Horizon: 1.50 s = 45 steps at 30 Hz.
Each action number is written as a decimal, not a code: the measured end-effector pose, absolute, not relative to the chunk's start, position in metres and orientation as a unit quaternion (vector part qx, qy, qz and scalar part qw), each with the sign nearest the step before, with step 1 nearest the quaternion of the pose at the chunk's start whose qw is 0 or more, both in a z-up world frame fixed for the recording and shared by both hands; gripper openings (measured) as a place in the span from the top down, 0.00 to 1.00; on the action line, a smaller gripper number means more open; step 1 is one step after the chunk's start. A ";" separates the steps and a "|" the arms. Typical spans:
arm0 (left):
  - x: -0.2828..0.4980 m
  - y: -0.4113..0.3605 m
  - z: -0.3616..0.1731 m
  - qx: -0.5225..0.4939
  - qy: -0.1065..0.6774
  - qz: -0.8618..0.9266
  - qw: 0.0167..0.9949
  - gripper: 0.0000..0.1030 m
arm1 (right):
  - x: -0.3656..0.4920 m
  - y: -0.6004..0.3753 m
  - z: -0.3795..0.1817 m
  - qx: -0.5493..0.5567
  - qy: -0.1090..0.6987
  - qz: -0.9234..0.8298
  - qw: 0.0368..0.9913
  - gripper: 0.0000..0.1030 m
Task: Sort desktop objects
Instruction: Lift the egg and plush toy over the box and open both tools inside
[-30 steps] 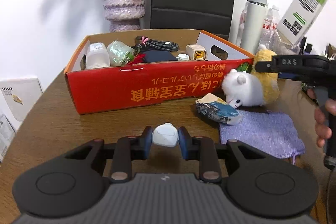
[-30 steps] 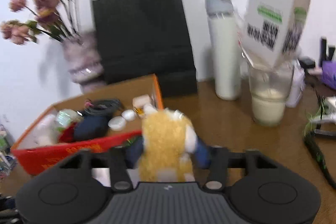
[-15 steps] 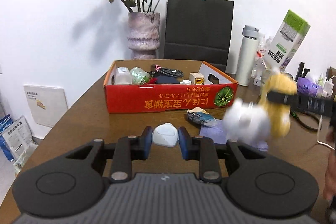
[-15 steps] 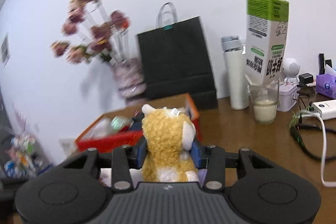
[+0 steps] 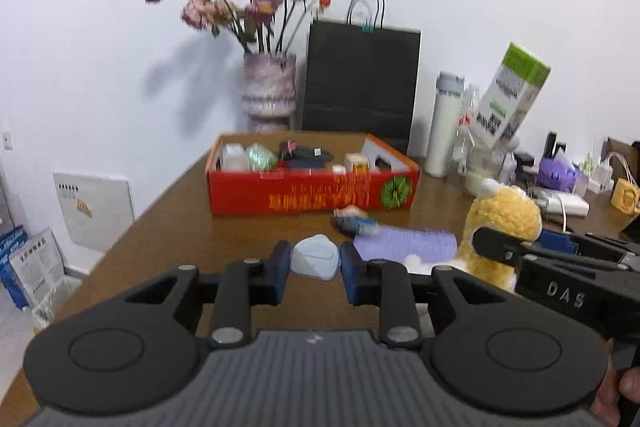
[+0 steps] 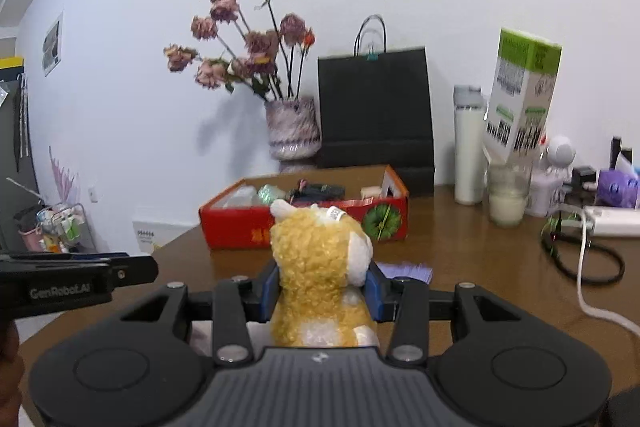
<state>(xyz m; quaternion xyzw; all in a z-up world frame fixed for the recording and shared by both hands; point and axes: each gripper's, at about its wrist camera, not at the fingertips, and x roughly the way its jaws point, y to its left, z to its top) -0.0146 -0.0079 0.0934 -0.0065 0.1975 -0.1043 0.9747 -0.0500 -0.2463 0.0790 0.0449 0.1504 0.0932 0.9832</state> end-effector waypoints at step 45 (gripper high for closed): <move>0.395 -0.058 0.049 0.025 0.522 -0.110 0.846 0.73 | 0.399 -0.227 0.067 -0.036 0.530 0.070 0.844 0.59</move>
